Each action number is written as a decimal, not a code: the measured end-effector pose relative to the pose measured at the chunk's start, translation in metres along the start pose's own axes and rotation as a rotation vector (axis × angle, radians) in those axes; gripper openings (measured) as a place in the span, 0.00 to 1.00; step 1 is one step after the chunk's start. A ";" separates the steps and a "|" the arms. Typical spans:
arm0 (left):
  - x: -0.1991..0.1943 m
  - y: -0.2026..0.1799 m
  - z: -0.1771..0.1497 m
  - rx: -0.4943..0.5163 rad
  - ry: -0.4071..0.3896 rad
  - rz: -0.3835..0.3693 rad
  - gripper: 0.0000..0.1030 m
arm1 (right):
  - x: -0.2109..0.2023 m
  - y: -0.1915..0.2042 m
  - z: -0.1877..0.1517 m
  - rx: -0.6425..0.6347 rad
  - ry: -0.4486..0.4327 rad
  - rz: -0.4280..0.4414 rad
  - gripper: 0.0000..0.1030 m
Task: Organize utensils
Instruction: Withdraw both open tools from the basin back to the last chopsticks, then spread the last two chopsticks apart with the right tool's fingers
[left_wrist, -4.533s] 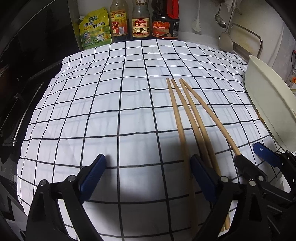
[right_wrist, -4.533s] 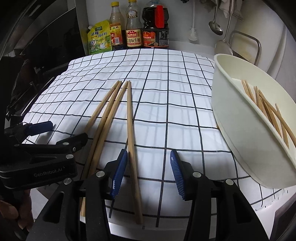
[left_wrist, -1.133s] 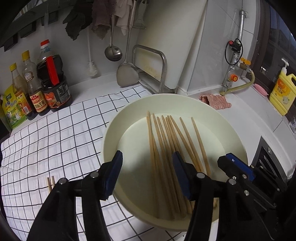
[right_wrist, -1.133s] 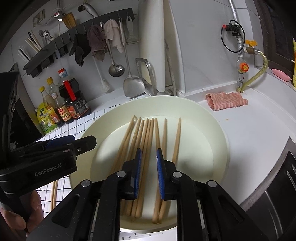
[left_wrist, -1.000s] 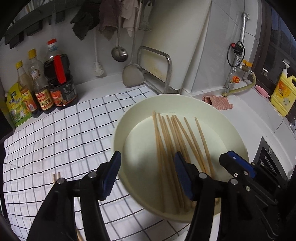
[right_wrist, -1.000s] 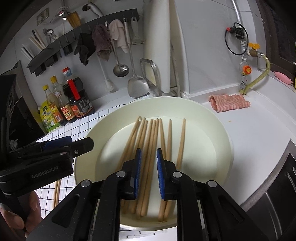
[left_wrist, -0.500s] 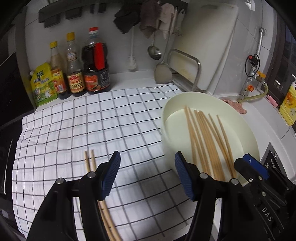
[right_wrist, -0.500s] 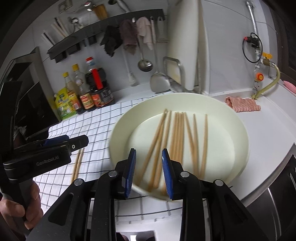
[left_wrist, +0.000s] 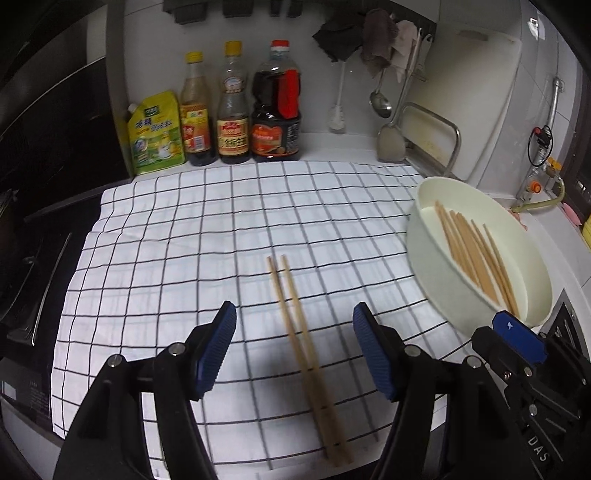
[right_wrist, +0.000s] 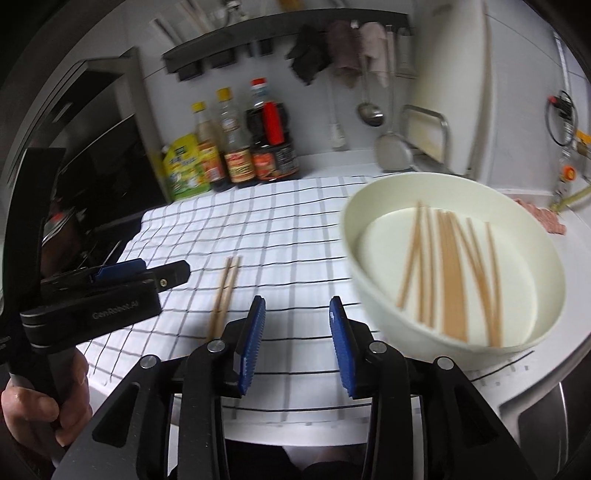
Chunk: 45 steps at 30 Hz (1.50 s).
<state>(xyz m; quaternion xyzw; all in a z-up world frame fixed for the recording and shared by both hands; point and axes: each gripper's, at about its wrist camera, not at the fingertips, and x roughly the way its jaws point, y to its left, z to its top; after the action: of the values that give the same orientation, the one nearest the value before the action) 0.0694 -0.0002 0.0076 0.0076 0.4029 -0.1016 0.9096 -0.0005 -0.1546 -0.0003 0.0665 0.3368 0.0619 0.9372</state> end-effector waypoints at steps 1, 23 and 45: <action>0.001 0.005 -0.004 -0.002 0.006 0.002 0.65 | 0.002 0.006 -0.001 -0.009 0.004 0.006 0.35; 0.022 0.076 -0.052 -0.093 0.082 0.077 0.70 | 0.082 0.066 -0.034 -0.120 0.204 0.051 0.36; 0.035 0.071 -0.057 -0.137 0.106 0.062 0.70 | 0.102 0.072 -0.039 -0.210 0.224 -0.041 0.06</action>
<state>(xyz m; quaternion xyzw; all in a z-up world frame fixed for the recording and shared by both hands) 0.0639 0.0683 -0.0617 -0.0366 0.4562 -0.0450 0.8880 0.0475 -0.0644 -0.0817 -0.0459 0.4321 0.0847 0.8967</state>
